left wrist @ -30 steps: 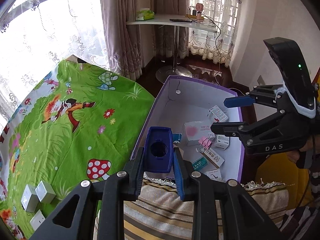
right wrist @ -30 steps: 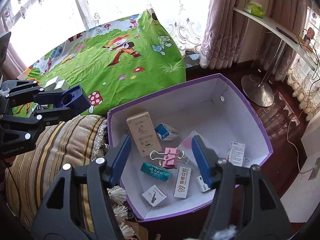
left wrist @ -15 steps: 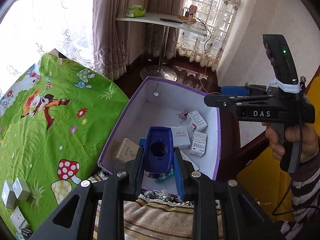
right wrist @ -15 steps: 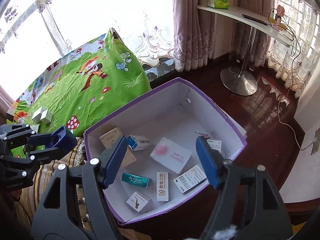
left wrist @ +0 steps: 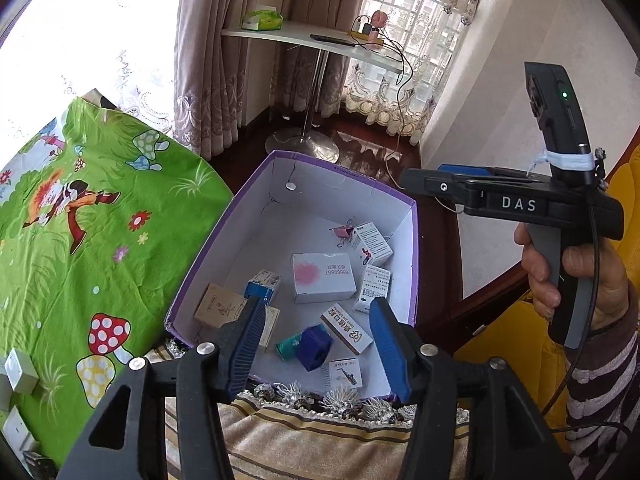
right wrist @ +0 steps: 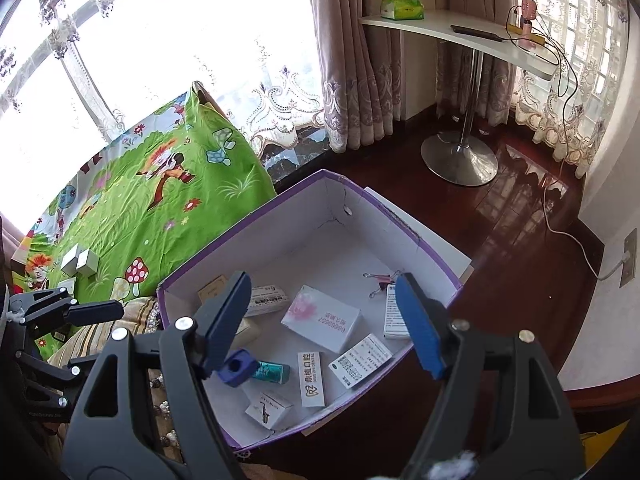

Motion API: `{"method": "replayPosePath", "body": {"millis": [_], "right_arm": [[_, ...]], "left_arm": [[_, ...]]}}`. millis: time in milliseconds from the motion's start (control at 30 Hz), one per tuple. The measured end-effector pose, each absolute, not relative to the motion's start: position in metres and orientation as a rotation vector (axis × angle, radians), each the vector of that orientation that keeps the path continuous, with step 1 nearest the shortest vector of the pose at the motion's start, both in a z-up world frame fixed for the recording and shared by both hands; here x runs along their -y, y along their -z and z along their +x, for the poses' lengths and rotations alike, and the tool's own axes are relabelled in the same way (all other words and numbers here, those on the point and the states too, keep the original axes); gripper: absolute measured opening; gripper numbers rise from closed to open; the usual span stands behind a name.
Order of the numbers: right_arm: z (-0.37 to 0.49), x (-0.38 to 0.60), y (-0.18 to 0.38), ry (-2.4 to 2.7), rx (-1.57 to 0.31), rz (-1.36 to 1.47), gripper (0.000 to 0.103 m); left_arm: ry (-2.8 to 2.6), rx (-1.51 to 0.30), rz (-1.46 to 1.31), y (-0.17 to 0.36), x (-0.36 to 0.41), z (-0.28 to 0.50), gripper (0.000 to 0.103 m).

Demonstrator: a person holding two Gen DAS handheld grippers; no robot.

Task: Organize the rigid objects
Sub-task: 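Carry the clip and blue cap over the purple box and release them, then move both tools back to the table toward the grey cube box and black box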

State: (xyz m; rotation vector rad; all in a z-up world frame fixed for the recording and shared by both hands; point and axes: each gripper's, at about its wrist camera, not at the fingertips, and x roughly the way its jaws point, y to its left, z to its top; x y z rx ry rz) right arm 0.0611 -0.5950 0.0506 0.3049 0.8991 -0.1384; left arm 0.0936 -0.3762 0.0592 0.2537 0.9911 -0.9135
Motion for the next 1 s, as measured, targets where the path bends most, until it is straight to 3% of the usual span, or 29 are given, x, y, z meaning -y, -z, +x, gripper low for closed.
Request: {"method": "replayPosePath", "body": {"millis": [533,1000], "right_arm": [[0.071,0.551,-0.067,0.055,-0.885,0.240,0.078],[0.096,0.460,-0.069,-0.130,-0.918,0.144,0.078]], "left_arm": [[0.787,-0.937,0.080,-0.075,0.297,0.101,0.056],[0.489,-0.900,-0.191,-0.070,0.145,0.100,0.056]]}}
